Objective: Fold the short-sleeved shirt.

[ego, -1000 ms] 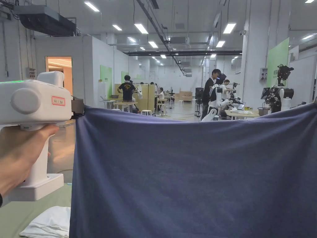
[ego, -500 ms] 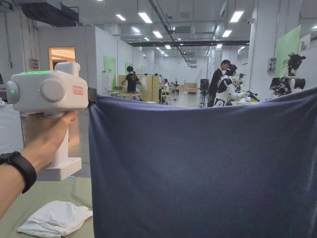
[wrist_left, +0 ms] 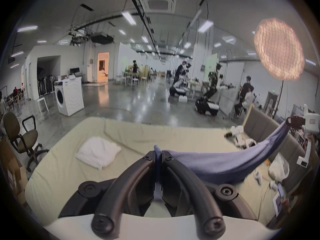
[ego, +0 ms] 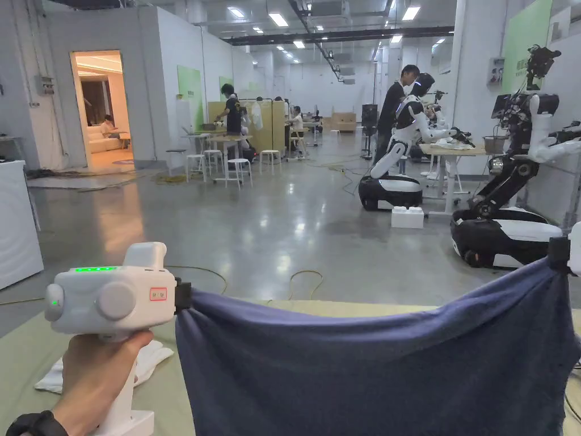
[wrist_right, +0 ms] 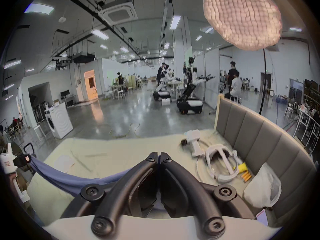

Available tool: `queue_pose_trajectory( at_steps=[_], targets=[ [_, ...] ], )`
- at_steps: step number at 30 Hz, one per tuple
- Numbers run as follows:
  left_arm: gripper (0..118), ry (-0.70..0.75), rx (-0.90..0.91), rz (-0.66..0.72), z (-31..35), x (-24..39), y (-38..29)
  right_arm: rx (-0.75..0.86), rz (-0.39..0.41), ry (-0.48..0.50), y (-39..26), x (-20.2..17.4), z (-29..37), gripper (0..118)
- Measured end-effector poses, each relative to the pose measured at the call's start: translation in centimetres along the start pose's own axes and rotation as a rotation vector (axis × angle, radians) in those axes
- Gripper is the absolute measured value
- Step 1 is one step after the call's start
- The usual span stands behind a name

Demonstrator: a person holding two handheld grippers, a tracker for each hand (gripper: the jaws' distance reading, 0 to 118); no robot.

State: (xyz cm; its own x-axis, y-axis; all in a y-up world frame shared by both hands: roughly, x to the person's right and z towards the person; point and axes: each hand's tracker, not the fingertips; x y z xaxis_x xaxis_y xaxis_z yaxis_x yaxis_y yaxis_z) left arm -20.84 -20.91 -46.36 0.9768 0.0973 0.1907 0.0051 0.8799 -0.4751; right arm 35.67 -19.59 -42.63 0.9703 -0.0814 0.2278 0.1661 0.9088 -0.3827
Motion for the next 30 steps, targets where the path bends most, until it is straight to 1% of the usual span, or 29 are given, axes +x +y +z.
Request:
queue_pose_trajectory(
  at_steps=[2, 3, 4, 5, 7, 8, 9, 10, 12, 14, 15, 16, 17, 18, 20, 21, 23, 26, 28, 29, 30],
  targets=[
    [8, -0.050, -0.046, -0.041, 0.0, -0.2, -3.3, -0.050, 0.015, 0.002, -3.5, 0.4, -0.2, 1],
    [8, -0.040, -0.065, -0.037, -0.5, -0.9, -5.1, -0.081, 0.024, 0.009, -5.4, 0.7, 0.0, 1],
    [8, -0.060, -0.089, -0.015, -0.1, -1.3, -7.0, -0.062, 0.013, 0.021, -7.4, 1.3, 0.6, 1],
    [8, -0.097, -0.083, 0.009, 0.8, -1.9, -9.0, -0.081, 0.004, 0.045, -9.0, 1.8, 1.1, 1],
    [8, -0.088, -0.100, 0.008, 2.7, -2.3, -13.0, -0.088, -0.002, 0.061, -13.1, 2.5, 3.6, 1],
    [8, -0.095, -0.103, 0.002, 3.7, -2.6, -15.1, -0.119, 0.012, 0.088, -15.0, 2.9, 4.7, 1],
    [8, -0.113, -0.120, -0.019, 4.7, -2.9, -17.3, -0.121, 0.012, 0.079, -17.2, 3.4, 6.1, 1],
    [8, -0.114, -0.127, -0.011, 5.8, -3.2, -19.4, -0.132, 0.004, 0.081, -19.5, 3.8, 7.6, 1],
    [8, -0.158, -0.173, 0.050, 8.4, -3.8, -23.1, -0.167, -0.022, 0.096, -23.7, 4.9, 10.5, 1],
    [8, -0.161, -0.170, 0.113, 11.4, -4.6, -26.7, -0.211, -0.061, 0.107, -27.8, 6.0, 13.6, 1],
    [8, -0.166, -0.172, 0.126, 12.9, -5.1, -28.4, -0.225, -0.080, 0.092, -30.0, 6.5, 15.3, 1],
    [8, -0.160, -0.162, 0.130, 14.4, -5.3, -30.0, -0.261, -0.080, 0.068, -32.0, 6.9, 16.7, 1],
    [8, -0.141, -0.167, 0.161, 15.4, -5.7, -31.3, -0.269, -0.060, 0.032, -33.8, 7.2, 18.0, 1],
    [8, -0.132, -0.186, 0.216, 16.2, -6.3, -32.3, -0.279, -0.056, -0.012, -35.5, 7.3, 19.6, 1],
    [8, -0.091, -0.193, 0.261, 17.8, -6.7, -34.4, -0.337, -0.057, -0.022, -38.2, 7.9, 21.5, 1],
    [8, -0.092, -0.205, 0.257, 18.2, -6.9, -35.3, -0.352, -0.066, -0.036, -39.5, 8.1, 22.3, 1],
    [8, -0.075, -0.247, 0.234, 18.6, -6.9, -36.5, -0.379, -0.125, -0.037, -41.4, 8.5, 23.3, 1],
    [8, -0.074, -0.271, 0.229, 18.7, -7.4, -37.6, -0.396, -0.143, -0.048, -42.9, 8.9, 23.5, 1],
    [8, -0.053, -0.283, 0.234, 18.3, -7.6, -38.0, -0.411, -0.138, -0.049, -43.5, 8.7, 23.0, 2],
    [8, -0.036, -0.285, 0.241, 18.1, -7.8, -38.1, -0.426, -0.130, -0.048, -43.6, 8.8, 22.6, 4],
    [9, -0.023, -0.287, 0.251, 17.7, -8.1, -38.3, -0.438, -0.122, -0.055, -44.0, 9.2, 21.8, 22]
  ],
)
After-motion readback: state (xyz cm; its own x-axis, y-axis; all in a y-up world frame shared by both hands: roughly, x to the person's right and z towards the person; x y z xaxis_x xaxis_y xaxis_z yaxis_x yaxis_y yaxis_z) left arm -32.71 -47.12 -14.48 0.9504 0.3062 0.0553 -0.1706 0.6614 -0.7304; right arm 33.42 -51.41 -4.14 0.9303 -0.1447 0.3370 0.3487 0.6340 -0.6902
